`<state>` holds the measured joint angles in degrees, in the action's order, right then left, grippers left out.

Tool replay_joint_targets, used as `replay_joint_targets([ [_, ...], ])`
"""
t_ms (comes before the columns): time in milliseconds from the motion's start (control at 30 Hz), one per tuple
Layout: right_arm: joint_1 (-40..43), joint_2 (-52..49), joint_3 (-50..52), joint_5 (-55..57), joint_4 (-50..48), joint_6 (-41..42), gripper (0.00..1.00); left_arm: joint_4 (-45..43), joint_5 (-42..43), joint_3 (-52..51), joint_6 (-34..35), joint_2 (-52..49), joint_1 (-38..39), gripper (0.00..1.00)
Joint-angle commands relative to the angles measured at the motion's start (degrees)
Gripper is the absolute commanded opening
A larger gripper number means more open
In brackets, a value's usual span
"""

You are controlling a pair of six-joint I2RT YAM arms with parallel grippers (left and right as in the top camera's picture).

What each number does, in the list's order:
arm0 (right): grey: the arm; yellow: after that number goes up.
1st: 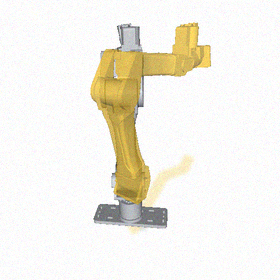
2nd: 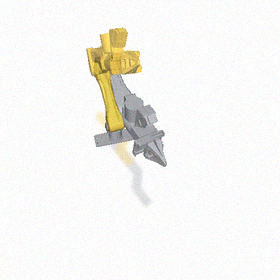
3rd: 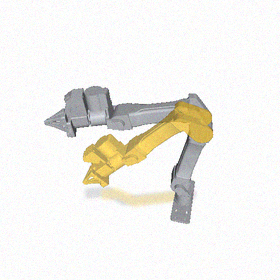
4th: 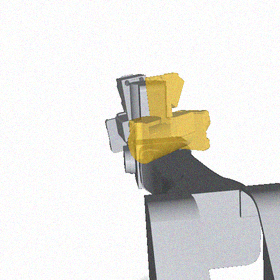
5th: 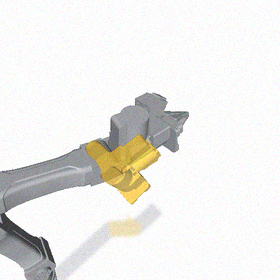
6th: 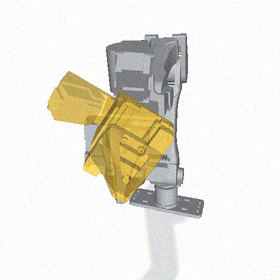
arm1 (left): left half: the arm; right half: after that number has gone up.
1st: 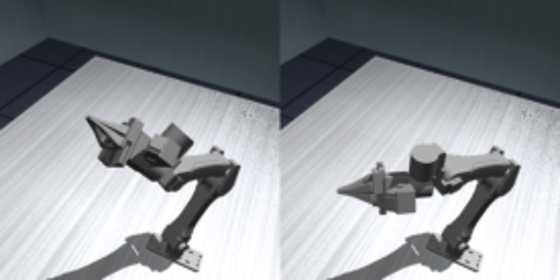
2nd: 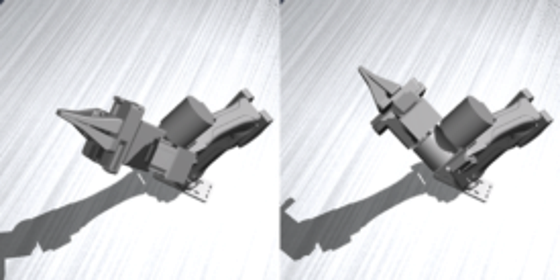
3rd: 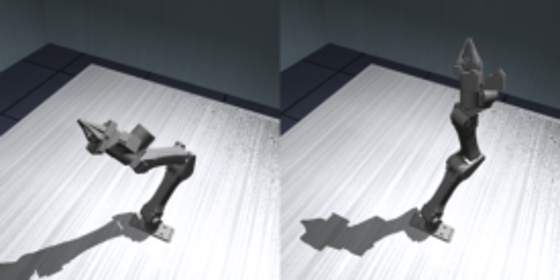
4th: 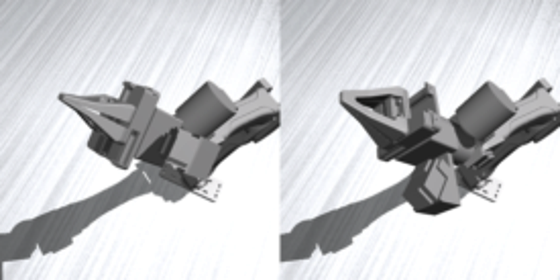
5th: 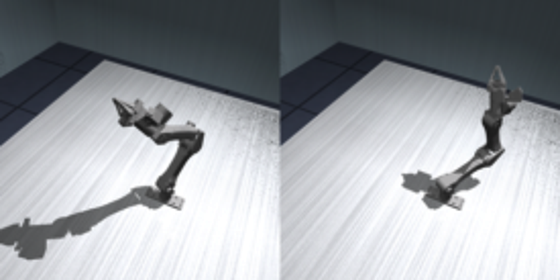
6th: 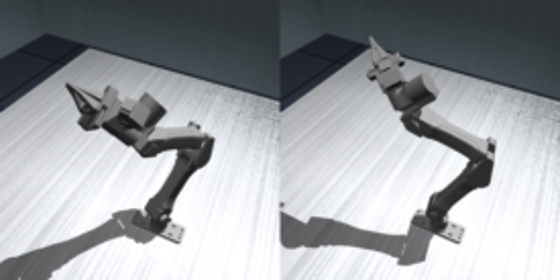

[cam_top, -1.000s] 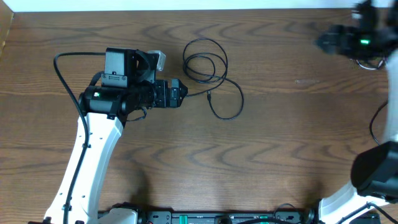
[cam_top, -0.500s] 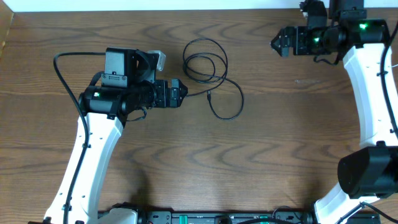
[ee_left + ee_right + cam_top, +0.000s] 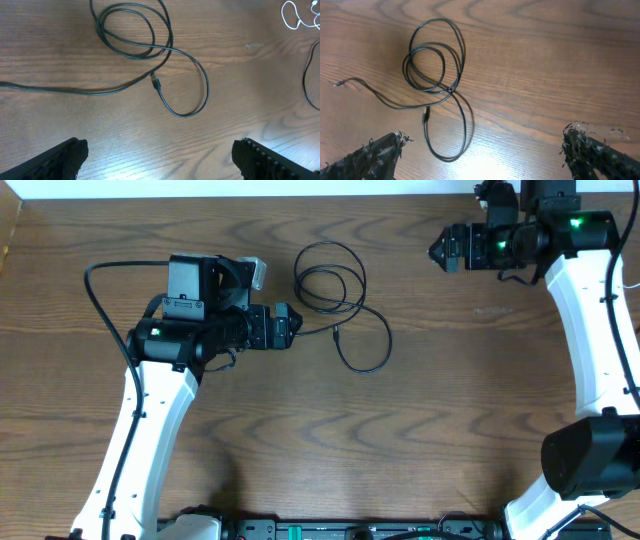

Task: Untangle cables
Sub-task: 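Move the right gripper to the black cable loop at top center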

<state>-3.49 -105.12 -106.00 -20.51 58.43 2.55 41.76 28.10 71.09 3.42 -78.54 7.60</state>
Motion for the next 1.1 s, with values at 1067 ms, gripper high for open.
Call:
replay_joint_targets([
  [1067, -15.5, -22.3, 0.4, 5.1, 2.4, 1.9, 0.61, 2.4, -0.3, 1.2, 2.9, 14.3, -13.5, 0.98],
])
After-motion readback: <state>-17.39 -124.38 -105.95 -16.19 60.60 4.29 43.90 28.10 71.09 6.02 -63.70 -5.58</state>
